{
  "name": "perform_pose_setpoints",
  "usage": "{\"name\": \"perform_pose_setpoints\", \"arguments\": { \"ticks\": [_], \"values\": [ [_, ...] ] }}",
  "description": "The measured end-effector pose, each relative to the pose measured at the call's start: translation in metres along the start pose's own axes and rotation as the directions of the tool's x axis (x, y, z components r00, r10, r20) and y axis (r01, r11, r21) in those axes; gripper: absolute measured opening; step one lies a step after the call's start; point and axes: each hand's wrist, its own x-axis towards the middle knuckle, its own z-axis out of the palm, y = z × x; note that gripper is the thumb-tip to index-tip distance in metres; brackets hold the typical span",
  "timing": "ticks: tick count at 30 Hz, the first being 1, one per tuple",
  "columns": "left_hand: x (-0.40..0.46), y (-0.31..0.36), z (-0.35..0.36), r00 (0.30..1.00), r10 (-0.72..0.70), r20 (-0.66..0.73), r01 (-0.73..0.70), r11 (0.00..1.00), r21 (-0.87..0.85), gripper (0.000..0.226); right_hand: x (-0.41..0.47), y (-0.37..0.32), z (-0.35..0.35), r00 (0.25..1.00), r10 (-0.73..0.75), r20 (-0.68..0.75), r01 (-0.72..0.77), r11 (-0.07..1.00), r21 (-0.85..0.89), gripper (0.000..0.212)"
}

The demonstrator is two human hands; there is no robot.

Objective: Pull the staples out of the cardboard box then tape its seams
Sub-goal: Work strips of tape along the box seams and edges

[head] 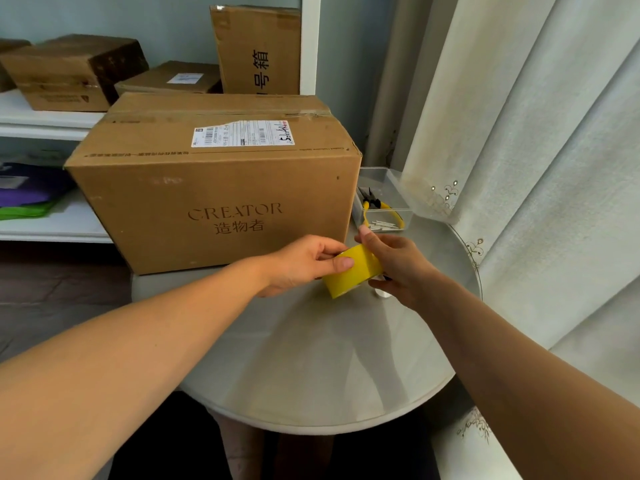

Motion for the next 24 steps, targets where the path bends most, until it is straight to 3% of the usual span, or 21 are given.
{"name": "perform_pose_setpoints", "arguments": {
  "ticks": [6,13,18,22,24],
  "values": [
    [-0.002,-0.002,-0.010,0.991,-0.074,0.113,0.091,0.984,-0.153,0.037,0.007,-0.001,0.003,1.000,0.012,0.024,-0.012,1.000,0.011,0.054],
    [0.005,-0.006,-0.004,1.000,-0.014,-0.016,0.014,1.000,0.012,0.012,0.012,0.001,0.004,1.000,0.012,-0.006,-0.012,1.000,-0.021,0.050],
    [0.008,0.002,-0.011,0.995,0.022,-0.096,-0.012,0.994,0.112,0.012,0.009,0.009,0.000,0.955,-0.289,-0.060,0.274,0.943,-0.189,0.040],
    [0.006,0.008,-0.015,0.995,0.017,-0.097,0.004,0.977,0.214,0.034,0.003,0.017,0.000,0.964,-0.260,0.061,0.266,0.957,-0.114,0.074],
    [0.006,0.009,-0.014,0.995,-0.003,-0.104,0.024,0.979,0.201,0.032,0.002,0.021,-0.001,0.974,-0.203,0.097,0.207,0.977,-0.040,0.096]
  ]
}}
